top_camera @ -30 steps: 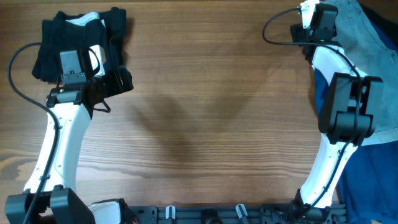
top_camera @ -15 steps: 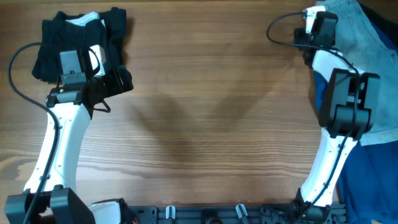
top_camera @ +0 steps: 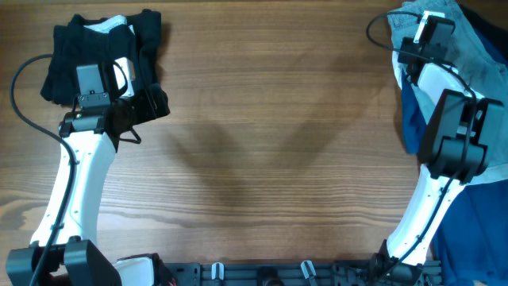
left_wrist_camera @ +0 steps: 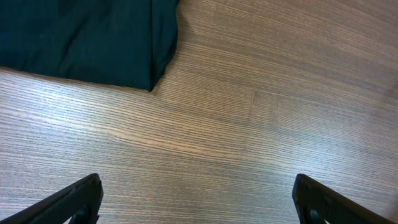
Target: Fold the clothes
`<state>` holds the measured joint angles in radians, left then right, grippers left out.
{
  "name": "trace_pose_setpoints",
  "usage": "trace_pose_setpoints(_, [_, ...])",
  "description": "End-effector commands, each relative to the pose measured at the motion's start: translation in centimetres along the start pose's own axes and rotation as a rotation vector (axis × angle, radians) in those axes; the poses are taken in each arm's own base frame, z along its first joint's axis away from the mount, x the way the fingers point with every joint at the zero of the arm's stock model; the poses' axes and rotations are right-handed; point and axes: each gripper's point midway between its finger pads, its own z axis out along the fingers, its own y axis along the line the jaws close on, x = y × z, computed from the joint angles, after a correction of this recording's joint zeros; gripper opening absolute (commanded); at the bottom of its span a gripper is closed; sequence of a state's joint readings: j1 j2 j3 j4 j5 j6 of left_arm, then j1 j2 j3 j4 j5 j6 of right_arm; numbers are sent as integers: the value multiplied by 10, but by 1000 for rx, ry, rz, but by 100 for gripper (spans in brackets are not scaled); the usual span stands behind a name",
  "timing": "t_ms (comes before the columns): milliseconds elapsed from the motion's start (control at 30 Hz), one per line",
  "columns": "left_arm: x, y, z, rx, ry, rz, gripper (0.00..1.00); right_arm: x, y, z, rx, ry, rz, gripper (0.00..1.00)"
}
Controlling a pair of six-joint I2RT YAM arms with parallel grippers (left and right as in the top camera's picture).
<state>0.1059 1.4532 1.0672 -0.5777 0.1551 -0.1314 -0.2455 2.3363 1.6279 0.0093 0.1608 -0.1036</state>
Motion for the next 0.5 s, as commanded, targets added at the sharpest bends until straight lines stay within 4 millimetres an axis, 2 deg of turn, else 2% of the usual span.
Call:
trace_pose_setpoints(0, [-5,-2,-1,9,-9,11,96,-33,-15,-34,11,-37,44,4])
trace_pose_setpoints(67, [-5,-2,-1,9,-9,11,94,-38,-14,-52,-22,-12,57,5])
trace_pose_setpoints(100, [-5,-2,-1,9,-9,11,94,-34,-15,-59,-24,21,79,17])
trace_pose_setpoints(133, [-5,-2,-1,9,-8,10,94,-28,-14,-67,-38,63,101,41])
trace_pose_setpoints(167, [-5,-2,-1,9,-7,10,94,-20,-10,-74,-74,105,104,55])
trace_pose_setpoints(233, [-5,-2,-1,9,-7,10,94,1,2,-94,-155,222,99,65])
trace_pose_setpoints(300, [-5,-2,-1,9,-6,10,95,35,10,-116,-204,386,95,72])
trace_pose_setpoints(367, [-4,-1,-1,9,-5,10,96,66,11,-130,-212,518,46,76])
trace_pose_setpoints(467, [-5,-2,-1,9,-6,11,98,86,-2,-137,-163,599,-55,76])
